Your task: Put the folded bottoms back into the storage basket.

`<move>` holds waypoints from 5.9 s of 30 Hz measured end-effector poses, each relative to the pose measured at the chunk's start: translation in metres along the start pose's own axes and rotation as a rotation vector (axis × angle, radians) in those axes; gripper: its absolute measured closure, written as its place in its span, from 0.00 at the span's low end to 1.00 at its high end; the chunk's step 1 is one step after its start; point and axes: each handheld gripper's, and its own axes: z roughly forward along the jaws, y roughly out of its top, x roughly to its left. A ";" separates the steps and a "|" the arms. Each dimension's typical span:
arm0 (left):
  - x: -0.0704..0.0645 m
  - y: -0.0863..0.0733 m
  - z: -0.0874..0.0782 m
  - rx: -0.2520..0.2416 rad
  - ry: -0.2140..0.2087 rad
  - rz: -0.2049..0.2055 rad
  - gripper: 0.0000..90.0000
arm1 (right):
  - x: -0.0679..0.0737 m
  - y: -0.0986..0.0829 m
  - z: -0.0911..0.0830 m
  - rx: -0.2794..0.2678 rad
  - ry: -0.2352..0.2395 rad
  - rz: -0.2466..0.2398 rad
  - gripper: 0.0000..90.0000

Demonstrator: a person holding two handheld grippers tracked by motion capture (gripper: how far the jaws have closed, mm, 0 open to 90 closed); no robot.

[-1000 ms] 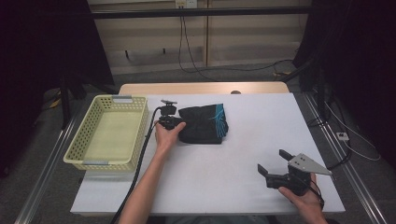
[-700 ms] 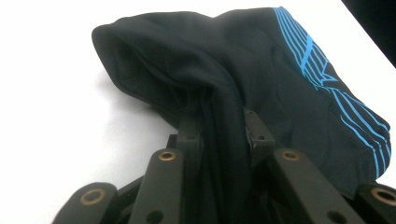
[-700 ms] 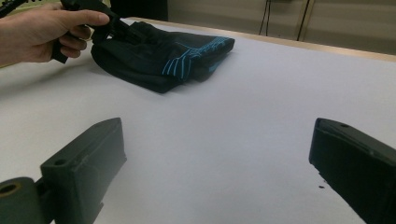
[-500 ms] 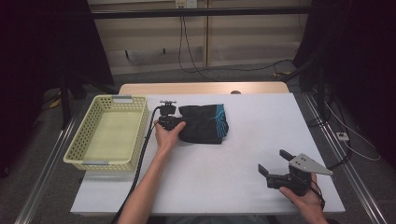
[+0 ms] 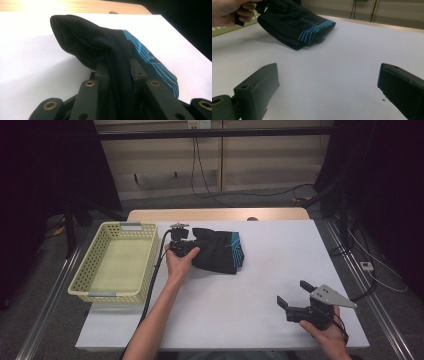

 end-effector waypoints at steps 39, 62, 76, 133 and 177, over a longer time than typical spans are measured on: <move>-0.032 0.022 -0.067 -0.076 0.040 0.245 0.83 | -0.001 0.000 0.002 0.011 -0.002 0.008 0.04; -0.043 0.021 -0.104 -0.099 0.068 0.344 0.83 | -0.001 -0.001 0.002 0.011 -0.006 0.015 0.04; -0.044 0.022 -0.125 -0.139 0.070 0.358 0.83 | 0.000 -0.001 0.000 0.010 -0.002 0.012 0.04; -0.039 0.037 -0.212 -0.268 0.123 0.365 0.83 | 0.001 -0.001 -0.001 0.005 -0.001 0.011 0.04; -0.005 0.030 -0.285 -0.339 0.233 0.347 0.83 | 0.001 -0.001 -0.001 0.007 -0.005 0.012 0.04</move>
